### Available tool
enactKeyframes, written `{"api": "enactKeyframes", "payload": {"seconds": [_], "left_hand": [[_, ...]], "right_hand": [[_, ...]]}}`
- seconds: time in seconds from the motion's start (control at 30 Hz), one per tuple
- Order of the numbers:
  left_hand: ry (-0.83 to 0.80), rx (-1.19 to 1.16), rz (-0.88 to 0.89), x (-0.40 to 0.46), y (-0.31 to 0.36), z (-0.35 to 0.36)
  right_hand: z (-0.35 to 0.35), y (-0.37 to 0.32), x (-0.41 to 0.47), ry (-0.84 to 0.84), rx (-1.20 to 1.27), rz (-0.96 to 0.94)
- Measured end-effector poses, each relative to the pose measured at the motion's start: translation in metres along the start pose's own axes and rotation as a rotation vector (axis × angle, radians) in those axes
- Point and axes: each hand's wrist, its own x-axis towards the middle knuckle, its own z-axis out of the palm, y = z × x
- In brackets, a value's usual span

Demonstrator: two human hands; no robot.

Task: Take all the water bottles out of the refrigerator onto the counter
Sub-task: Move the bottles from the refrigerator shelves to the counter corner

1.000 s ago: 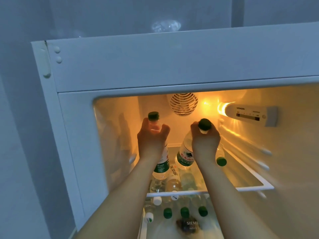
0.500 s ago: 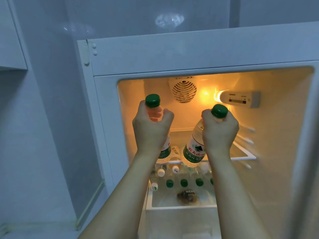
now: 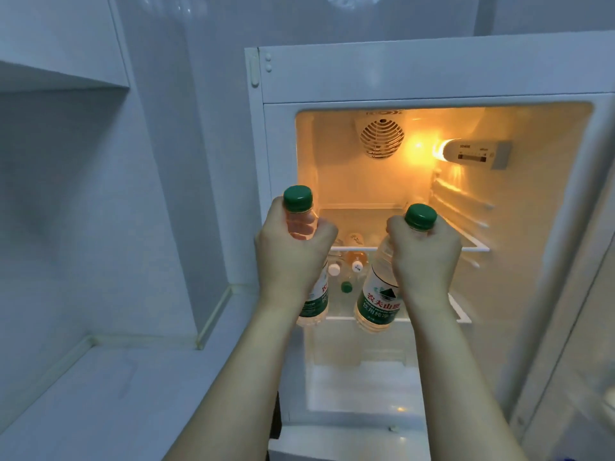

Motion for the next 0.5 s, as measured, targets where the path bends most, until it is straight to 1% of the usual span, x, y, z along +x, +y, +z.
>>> {"api": "enactKeyframes", "payload": {"seconds": [0.1, 0.2, 0.33, 0.4, 0.43, 0.5], "left_hand": [[0.003, 0.041, -0.038, -0.027, -0.009, -0.037], [-0.021, 0.113, -0.104, -0.055, -0.021, -0.07], [0.022, 0.182, -0.247, -0.101, -0.037, -0.119], [0.032, 0.198, -0.268, -0.11, -0.039, -0.125], [0.109, 0.259, -0.293, -0.136, -0.032, -0.148], [0.103, 0.274, -0.285, -0.144, -0.03, -0.156]], "right_hand": [[-0.001, 0.006, -0.027, 0.0, -0.052, -0.041], [-0.005, 0.012, -0.064, -0.082, -0.095, -0.038], [-0.004, 0.03, -0.109, -0.195, -0.06, 0.052], [0.0, 0.038, -0.12, -0.225, -0.092, 0.07], [-0.003, 0.039, -0.149, -0.333, -0.104, 0.098], [-0.001, 0.045, -0.16, -0.367, -0.1, 0.127]]}}
